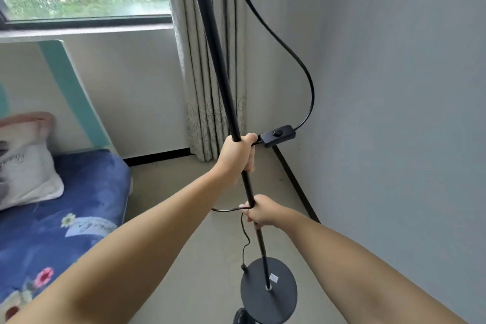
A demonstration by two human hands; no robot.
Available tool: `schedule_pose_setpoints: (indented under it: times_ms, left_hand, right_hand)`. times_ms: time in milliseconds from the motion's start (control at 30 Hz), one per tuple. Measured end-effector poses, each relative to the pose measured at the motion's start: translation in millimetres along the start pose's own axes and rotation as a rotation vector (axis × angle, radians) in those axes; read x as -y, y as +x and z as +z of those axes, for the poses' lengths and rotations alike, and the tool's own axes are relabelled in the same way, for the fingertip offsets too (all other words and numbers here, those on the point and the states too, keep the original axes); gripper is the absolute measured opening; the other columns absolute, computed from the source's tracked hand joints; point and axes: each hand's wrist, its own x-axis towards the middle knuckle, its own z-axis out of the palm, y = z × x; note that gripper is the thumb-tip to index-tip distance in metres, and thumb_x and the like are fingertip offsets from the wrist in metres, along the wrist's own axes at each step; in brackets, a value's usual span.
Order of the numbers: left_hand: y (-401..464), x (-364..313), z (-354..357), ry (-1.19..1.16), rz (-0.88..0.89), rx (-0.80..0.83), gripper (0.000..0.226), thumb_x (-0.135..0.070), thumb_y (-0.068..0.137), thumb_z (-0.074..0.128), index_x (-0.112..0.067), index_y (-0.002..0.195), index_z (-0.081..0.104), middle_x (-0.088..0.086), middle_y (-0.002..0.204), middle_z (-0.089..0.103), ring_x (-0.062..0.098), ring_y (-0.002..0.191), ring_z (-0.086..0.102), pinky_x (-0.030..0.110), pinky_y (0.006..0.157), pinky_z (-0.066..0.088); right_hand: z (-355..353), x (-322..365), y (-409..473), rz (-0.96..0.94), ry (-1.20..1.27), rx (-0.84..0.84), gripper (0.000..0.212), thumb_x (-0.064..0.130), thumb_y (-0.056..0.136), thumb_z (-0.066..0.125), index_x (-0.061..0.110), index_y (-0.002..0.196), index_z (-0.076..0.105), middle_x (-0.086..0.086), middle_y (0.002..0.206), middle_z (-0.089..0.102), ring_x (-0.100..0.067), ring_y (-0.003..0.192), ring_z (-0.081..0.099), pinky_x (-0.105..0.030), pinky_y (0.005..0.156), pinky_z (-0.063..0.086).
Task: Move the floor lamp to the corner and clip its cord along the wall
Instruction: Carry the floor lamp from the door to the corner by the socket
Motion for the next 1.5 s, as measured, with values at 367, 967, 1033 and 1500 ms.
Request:
schedule_pose_setpoints:
  times_ms: [367, 967, 1033, 1500]
  left_hand:
    - [270.4, -43.8, -60.1, 0.061, -0.033, 0.107, 0.042, -0.01, 0.087, 0.04, -0.024, 0.052, 0.022, -0.009, 0.036, 0.019, 0.014, 0.035, 0.011, 0.018, 0.039, 0.018]
    - [677.0, -33.3, 2.6, 0.298, -0.107, 0.627, 0.056, -0.015, 0.089, 0.044, -0.029, 0.036, 0.032, -0.01, 0.034, 0.029, 0.009, 0.03, 0.026, 0.021, 0.04, 0.026]
    - [720.3, -13.7, 10.7, 0.298, -0.153, 0.632, 0.052, -0.017, 0.092, 0.045, -0.025, 0.042, 0.032, -0.01, 0.035, 0.029, 0.007, 0.029, 0.026, 0.02, 0.038, 0.026]
    - [922.5, 142.7, 29.0, 0.351, 0.0, 0.768, 0.056, -0.025, 0.09, 0.05, -0.027, 0.037, 0.034, -0.011, 0.035, 0.03, 0.007, 0.032, 0.028, 0.026, 0.044, 0.025]
  right_hand:
    - [-100.0, 96.5, 234.4, 0.083, 0.136, -0.048, 0.035, 0.011, 0.089, 0.048, 0.019, 0.055, 0.047, 0.001, 0.059, 0.045, -0.011, 0.053, 0.041, -0.023, 0.049, 0.039]
    - [-303.5, 105.3, 547.9, 0.319, 0.62, -0.419, 0.031, 0.03, 0.091, 0.056, 0.013, 0.066, 0.05, 0.0, 0.061, 0.052, -0.015, 0.058, 0.051, -0.024, 0.058, 0.044]
    - [-318.7, 90.5, 587.9, 0.325, 0.641, -0.426, 0.028, 0.029, 0.089, 0.058, 0.018, 0.064, 0.052, -0.001, 0.063, 0.053, -0.021, 0.066, 0.054, -0.032, 0.065, 0.045]
    - [-360.2, -27.2, 822.8, 0.261, 0.613, -0.615, 0.019, 0.024, 0.09, 0.052, 0.029, 0.072, 0.056, 0.007, 0.065, 0.057, -0.009, 0.055, 0.05, -0.024, 0.054, 0.039]
